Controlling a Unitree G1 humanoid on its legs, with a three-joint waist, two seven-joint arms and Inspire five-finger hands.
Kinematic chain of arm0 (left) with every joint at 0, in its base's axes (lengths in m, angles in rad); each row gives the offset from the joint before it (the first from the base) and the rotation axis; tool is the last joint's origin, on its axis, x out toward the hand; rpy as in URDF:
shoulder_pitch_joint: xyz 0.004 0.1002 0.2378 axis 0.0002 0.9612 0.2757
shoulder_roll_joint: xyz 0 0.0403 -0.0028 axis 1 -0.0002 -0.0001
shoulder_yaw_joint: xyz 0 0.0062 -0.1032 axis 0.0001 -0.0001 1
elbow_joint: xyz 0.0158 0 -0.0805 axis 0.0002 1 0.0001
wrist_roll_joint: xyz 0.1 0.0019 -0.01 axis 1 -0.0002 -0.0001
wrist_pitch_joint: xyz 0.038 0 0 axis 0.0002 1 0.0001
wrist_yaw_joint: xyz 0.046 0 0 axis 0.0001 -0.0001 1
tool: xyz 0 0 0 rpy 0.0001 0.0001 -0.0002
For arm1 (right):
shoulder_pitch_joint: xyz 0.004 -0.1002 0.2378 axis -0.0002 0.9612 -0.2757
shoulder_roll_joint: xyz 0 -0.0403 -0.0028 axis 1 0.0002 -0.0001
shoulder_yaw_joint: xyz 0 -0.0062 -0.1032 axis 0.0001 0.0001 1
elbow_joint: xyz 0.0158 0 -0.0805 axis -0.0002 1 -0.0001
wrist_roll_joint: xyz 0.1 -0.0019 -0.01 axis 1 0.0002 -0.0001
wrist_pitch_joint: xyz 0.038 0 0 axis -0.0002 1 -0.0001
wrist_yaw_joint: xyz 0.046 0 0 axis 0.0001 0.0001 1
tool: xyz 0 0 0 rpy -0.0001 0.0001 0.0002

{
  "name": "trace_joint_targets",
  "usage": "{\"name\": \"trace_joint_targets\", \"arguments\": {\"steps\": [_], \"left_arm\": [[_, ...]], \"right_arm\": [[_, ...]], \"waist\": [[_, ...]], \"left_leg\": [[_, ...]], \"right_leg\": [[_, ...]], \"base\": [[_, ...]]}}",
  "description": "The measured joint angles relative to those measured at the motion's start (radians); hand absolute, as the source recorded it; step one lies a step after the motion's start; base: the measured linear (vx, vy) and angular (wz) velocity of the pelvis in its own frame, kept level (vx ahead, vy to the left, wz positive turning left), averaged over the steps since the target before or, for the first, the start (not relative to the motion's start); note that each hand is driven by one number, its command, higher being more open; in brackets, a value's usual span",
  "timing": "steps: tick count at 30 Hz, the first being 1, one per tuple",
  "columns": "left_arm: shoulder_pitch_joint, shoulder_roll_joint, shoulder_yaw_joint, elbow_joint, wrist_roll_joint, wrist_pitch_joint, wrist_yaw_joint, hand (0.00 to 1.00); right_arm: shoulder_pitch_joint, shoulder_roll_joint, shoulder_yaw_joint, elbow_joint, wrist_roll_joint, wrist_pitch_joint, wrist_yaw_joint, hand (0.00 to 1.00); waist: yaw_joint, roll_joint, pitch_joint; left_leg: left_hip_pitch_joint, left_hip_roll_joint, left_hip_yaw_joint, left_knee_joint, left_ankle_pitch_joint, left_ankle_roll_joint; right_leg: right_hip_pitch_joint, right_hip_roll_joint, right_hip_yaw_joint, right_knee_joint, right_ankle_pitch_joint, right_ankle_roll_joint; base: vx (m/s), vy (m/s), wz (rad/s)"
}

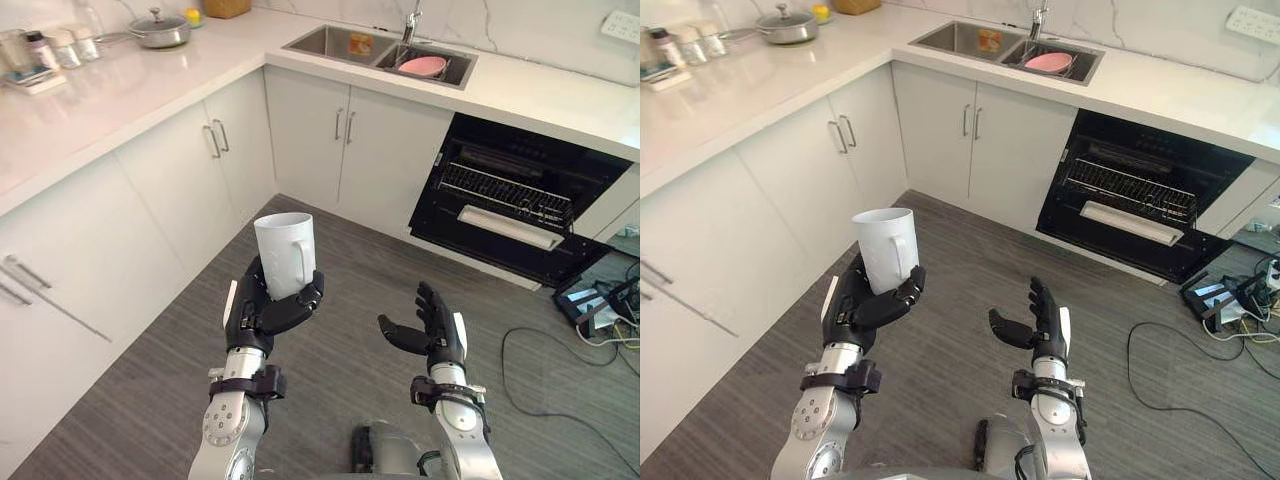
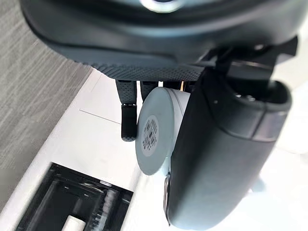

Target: Walk over to the sink, pick up the cup, carry it to the dishwasher, place the cup inside the dishwasher, then close the dishwasher door

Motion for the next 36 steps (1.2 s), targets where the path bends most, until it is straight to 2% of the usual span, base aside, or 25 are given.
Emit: {"name": "trace_joint_targets", "arguments": {"steps": [1, 2, 3, 4, 6, 8, 9, 10, 11, 13, 14, 15, 17, 19, 21, 22, 23, 25, 26, 28, 29, 31, 32, 34, 36], "left_arm": [[-0.001, -0.024, 0.004, 0.002, 0.000, 0.008, 0.000, 0.30], [0.001, -0.032, 0.003, 0.002, 0.000, 0.012, 0.000, 0.30], [0.006, -0.039, 0.002, 0.002, 0.000, 0.013, -0.001, 0.30], [0.009, -0.036, 0.000, -0.001, -0.001, 0.012, -0.006, 0.30], [0.019, -0.039, 0.001, -0.022, -0.001, 0.010, -0.011, 0.30], [0.022, -0.039, 0.005, -0.048, -0.001, 0.009, -0.019, 0.30], [0.025, -0.040, 0.008, -0.053, -0.001, 0.008, -0.023, 0.30], [0.028, -0.040, 0.012, -0.052, -0.001, 0.008, -0.025, 0.30], [0.038, -0.041, 0.021, -0.052, -0.001, 0.008, -0.027, 0.30], [0.049, -0.043, 0.032, -0.051, -0.001, 0.008, -0.025, 0.30], [0.053, -0.041, 0.040, -0.047, -0.001, 0.009, -0.024, 0.30], [0.057, -0.031, 0.049, -0.046, -0.001, 0.009, -0.019, 0.30], [0.049, -0.029, 0.053, -0.052, -0.001, 0.008, -0.018, 0.30], [0.047, -0.007, 0.046, -0.051, -0.001, 0.010, -0.012, 0.30], [0.046, 0.019, 0.028, -0.052, 0.000, 0.011, -0.008, 0.30], [0.043, 0.039, 0.015, -0.053, 0.001, 0.011, -0.004, 0.30], [0.043, 0.045, 0.015, -0.053, 0.001, 0.011, -0.002, 0.30], [0.040, 0.047, 0.015, -0.057, 0.003, 0.009, 0.006, 0.30], [0.038, 0.047, 0.015, -0.058, 0.003, 0.005, 0.007, 0.30], [0.033, 0.048, 0.015, -0.057, 0.002, -0.001, 0.015, 0.30], [0.029, 0.048, 0.018, -0.050, 0.002, -0.003, 0.023, 0.30], [0.019, 0.051, 0.022, -0.026, 0.002, -0.004, 0.026, 0.30], [-0.002, 0.031, 0.019, 0.043, 0.003, -0.005, 0.026, 0.30], [-0.005, 0.009, 0.020, 0.054, 0.003, 0.000, 0.027, 0.30], [-0.017, -0.025, 0.025, 0.066, 0.020, 0.014, 0.027, 0.30]], "right_arm": [[0.001, -0.006, 0.000, 0.000, 0.002, 0.002, 0.000, 0.90], [0.006, -0.004, 0.000, 0.000, 0.004, 0.004, 0.000, 0.90], [0.020, -0.002, 0.003, -0.006, 0.006, 0.005, 0.000, 0.90], [0.031, 0.000, 0.008, -0.016, 0.012, 0.002, -0.001, 0.90], [0.033, 0.000, 0.008, -0.023, 0.017, -0.011, -0.001, 0.90], [0.033, -0.001, 0.007, -0.034, 0.027, -0.014, -0.001, 0.90], [0.034, -0.001, 0.002, -0.033, 0.043, -0.013, -0.001, 0.90], [0.036, 0.000, 0.002, -0.032, 0.044, -0.011, -0.001, 0.90], [0.037, -0.001, 0.001, -0.028, 0.044, -0.011, -0.002, 0.90], [0.033, -0.011, -0.003, -0.016, 0.044, -0.012, -0.002, 0.90], [0.026, -0.014, -0.003, 0.009, 0.044, -0.012, -0.001, 0.90], [0.021, -0.011, -0.001, 0.042, 0.044, -0.008, -0.001, 0.90], [0.021, -0.004, 0.004, 0.041, 0.044, -0.004, 0.002, 0.90], [0.019, 0.030, 0.006, 0.027, 0.043, 0.004, 0.004, 0.90], [0.019, 0.043, 0.006, -0.017, 0.041, 0.003, 0.002, 0.90], [0.009, 0.048, 0.006, -0.043, 0.036, 0.002, -0.001, 0.90], [0.003, 0.053, 0.006, -0.049, 0.032, 0.001, -0.002, 0.90], [-0.002, 0.062, 0.006, -0.098, 0.029, -0.003, -0.014, 0.90], [-0.003, 0.064, 0.006, -0.111, 0.028, -0.007, -0.018, 0.90], [-0.014, 0.063, 0.005, -0.135, 0.030, -0.026, -0.025, 0.90], [-0.022, 0.064, 0.005, -0.141, 0.034, -0.040, -0.027, 0.90], [-0.028, 0.065, 0.005, -0.141, 0.047, -0.049, -0.028, 0.90], [-0.030, 0.043, 0.000, -0.133, 0.057, -0.048, -0.028, 0.90], [-0.035, 0.032, 0.000, -0.137, 0.076, -0.048, -0.027, 0.90], [-0.008, 0.036, -0.002, -0.155, 0.108, -0.047, -0.032, 0.90]], "waist": [[-0.003, 0.015, 0.006], [-0.002, 0.017, 0.007], [0.000, 0.023, 0.013], [0.010, 0.025, 0.019], [0.036, 0.027, 0.018], [0.056, 0.030, 0.018], [0.064, 0.038, 0.019], [0.064, 0.038, 0.019], [0.063, 0.034, 0.020], [0.064, 0.032, 0.020], [0.071, 0.026, 0.017], [0.077, 0.013, -0.001], [0.075, 0.003, 0.001], [0.079, -0.036, 0.001], [0.068, -0.040, 0.002], [0.064, -0.048, 0.006], [0.058, -0.051, 0.007], [0.033, -0.046, 0.010], [0.027, -0.046, 0.010], [0.017, -0.047, 0.009], [0.011, -0.047, 0.009], [-0.004, -0.059, 0.002], [-0.018, -0.010, -0.007], [-0.023, 0.009, -0.005], [-0.030, 0.021, 0.005]], "left_leg": [[-0.009, 0.028, -0.022, 0.056, 0.030, -0.010], [-0.022, 0.044, -0.031, 0.116, 0.053, -0.010], [-0.086, 0.082, -0.053, 0.322, 0.149, 0.006], [-0.139, 0.109, -0.062, 0.477, 0.172, 0.002], [-0.268, 0.139, -0.050, 0.664, 0.151, 0.022], [-0.356, 0.148, -0.021, 0.627, 0.116, 0.050], [-0.401, 0.143, -0.018, 0.546, 0.099, 0.063], [-0.415, 0.135, -0.014, 0.495, 0.097, 0.066], [-0.432, 0.101, -0.014, 0.370, 0.096, 0.068], [-0.438, 0.043, -0.028, 0.157, 0.129, 0.049], [-0.428, 0.013, -0.037, 0.115, 0.220, 0.047], [-0.412, -0.023, -0.010, 0.121, 0.247, 0.080], [-0.436, -0.028, 0.005, 0.193, 0.186, 0.104], [-0.415, -0.046, 0.054, 0.231, 0.142, 0.127], [-0.353, -0.057, 0.069, 0.197, 0.108, 0.128], [-0.268, -0.061, 0.094, 0.130, 0.084, 0.120], [-0.237, -0.061, 0.100, 0.110, 0.081, 0.119], [-0.134, -0.048, 0.112, 0.035, 0.064, 0.112], [-0.117, -0.042, 0.115, 0.022, 0.060, 0.107], [-0.071, -0.018, 0.137, -0.002, 0.046, 0.075], [-0.042, -0.001, 0.153, -0.008, 0.038, 0.044], [-0.002, 0.002, 0.166, -0.020, 0.017, 0.001], [0.024, 0.037, 0.134, -0.037, 0.008, -0.023], [0.042, 0.047, 0.131, -0.063, 0.035, -0.021], [0.058, 0.088, 0.118, 0.022, 0.089, -0.025]], "right_leg": [[0.041, 0.017, -0.028, -0.010, -0.012, -0.020], [0.072, 0.027, -0.037, -0.027, -0.014, -0.024], [0.164, 0.049, -0.043, -0.084, -0.018, -0.029], [0.232, 0.060, -0.041, -0.136, -0.018, -0.030], [0.347, 0.070, -0.037, -0.234, -0.022, -0.030], [0.396, 0.067, -0.023, -0.284, -0.045, -0.002], [0.419, 0.064, -0.019, -0.294, -0.061, 0.008], [0.432, 0.058, -0.017, -0.298, -0.071, 0.017], [0.451, 0.035, -0.014, -0.299, -0.097, 0.026], [0.470, -0.001, 0.002, -0.299, -0.130, 0.066], [0.479, -0.024, 0.025, -0.298, -0.146, 0.090], [0.486, -0.061, 0.071, -0.310, -0.154, 0.115], [0.494, -0.073, 0.119, -0.327, -0.140, 0.133], [0.493, -0.105, 0.178, -0.294, -0.125, 0.157], [0.428, -0.113, 0.211, -0.123, -0.087, 0.174], [0.330, -0.122, 0.224, 0.105, -0.004, 0.164], [0.297, -0.127, 0.224, 0.186, -0.006, 0.157], [0.181, -0.111, 0.169, 0.319, -0.052, 0.102], [0.152, -0.108, 0.148, 0.314, -0.063, 0.096], [0.071, -0.105, 0.067, 0.242, -0.083, 0.085], [0.032, -0.104, 0.003, 0.154, -0.080, 0.081], [0.005, -0.088, -0.069, -0.031, -0.012, 0.049], [0.032, -0.034, -0.077, -0.072, 0.056, 0.007], [0.032, -0.008, -0.073, -0.076, 0.045, -0.008], [0.099, 0.032, -0.083, -0.102, 0.031, -0.028]], "base": [[0.53, -0.160, 0.24], [0.60, -0.232, 0.31], [0.36, -0.147, 0.17], [0.49, -0.174, 0.05], [0.37, -0.038, -0.17], [0.29, 0.051, -0.20], [0.20, 0.099, -0.11], [0.32, 0.217, -0.04], [0.35, 0.283, -0.02], [0.28, 0.245, -0.15], [0.30, 0.265, -0.44], [0.48, 0.400, -0.44], [0.44, 0.351, -0.30], [0.45, 0.327, -0.41], [0.39, 0.215, -0.39], [0.32, 0.115, -0.37], [0.35, 0.069, -0.42], [0.28, -0.030, -0.24], [0.29, -0.074, -0.21], [0.27, -0.109, -0.30], [0.43, -0.202, -0.36], [0.48, -0.201, -0.27], [0.35, -0.116, -0.19], [0.44, -0.141, -0.36], [0.44, -0.164, -0.31]]}}
